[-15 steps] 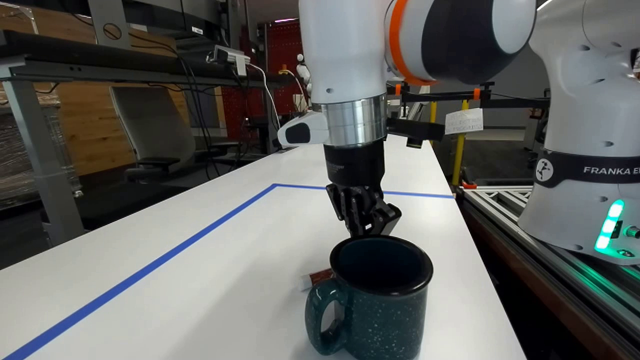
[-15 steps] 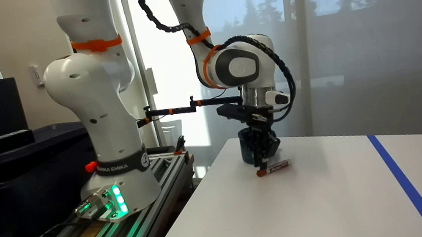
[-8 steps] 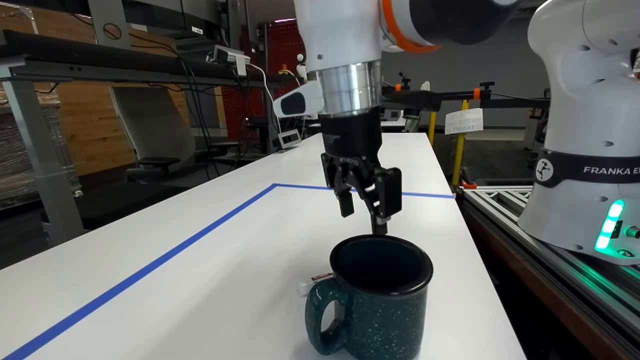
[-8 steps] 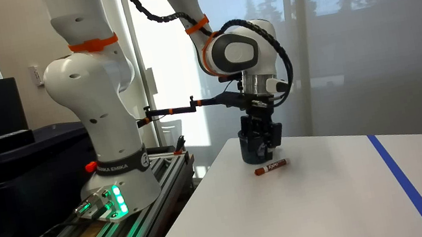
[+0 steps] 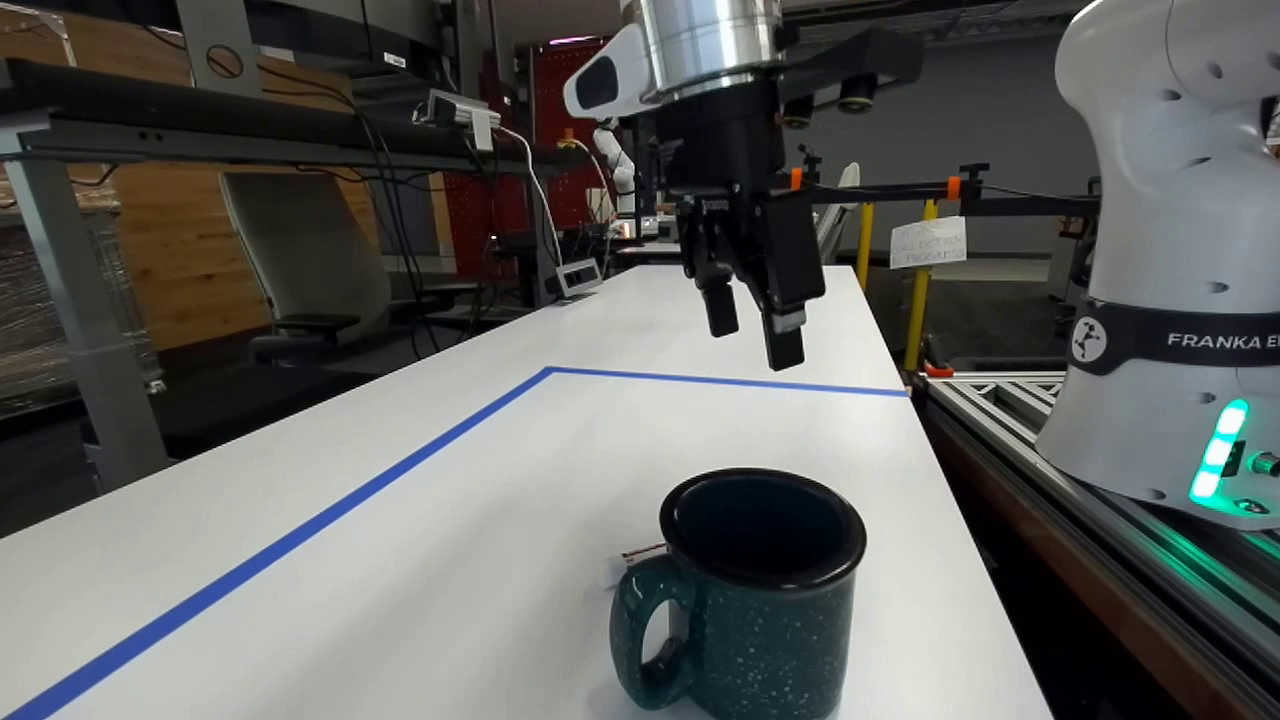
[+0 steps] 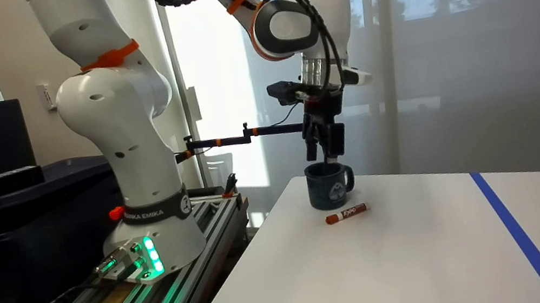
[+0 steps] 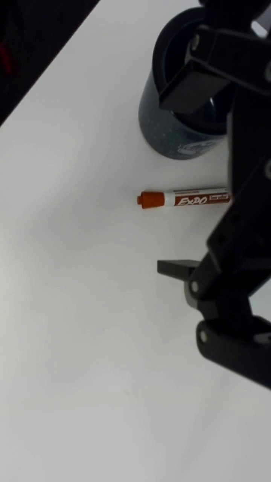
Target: Remove the marker from the cup
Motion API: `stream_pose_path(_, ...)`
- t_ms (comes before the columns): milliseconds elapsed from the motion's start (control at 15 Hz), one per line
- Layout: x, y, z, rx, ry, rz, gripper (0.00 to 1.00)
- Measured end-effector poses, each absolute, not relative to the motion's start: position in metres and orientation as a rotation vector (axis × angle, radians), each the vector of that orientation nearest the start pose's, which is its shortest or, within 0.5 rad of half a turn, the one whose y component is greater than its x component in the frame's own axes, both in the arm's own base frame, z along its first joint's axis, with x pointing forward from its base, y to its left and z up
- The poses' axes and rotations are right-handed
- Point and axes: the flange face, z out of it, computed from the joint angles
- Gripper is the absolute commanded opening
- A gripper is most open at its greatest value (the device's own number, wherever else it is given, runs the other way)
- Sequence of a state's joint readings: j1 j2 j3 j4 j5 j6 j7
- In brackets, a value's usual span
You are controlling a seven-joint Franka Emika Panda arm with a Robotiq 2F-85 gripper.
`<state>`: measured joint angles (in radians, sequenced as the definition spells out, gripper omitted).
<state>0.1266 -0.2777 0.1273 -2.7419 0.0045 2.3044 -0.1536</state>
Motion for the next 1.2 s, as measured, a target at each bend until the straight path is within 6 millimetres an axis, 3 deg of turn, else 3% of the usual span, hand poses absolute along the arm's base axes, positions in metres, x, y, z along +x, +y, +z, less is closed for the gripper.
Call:
stream_pose_path(267,0.351,0.09,0.307,-3.029,-0.326,0.258,1.0)
stream_pose_path(533,0.352,0.078,0.314,-2.959,-0.063,0.271,1.0)
stream_pose_path(1200,0.351,0.076,0.314,-2.95,-0.011,0.281,1.0)
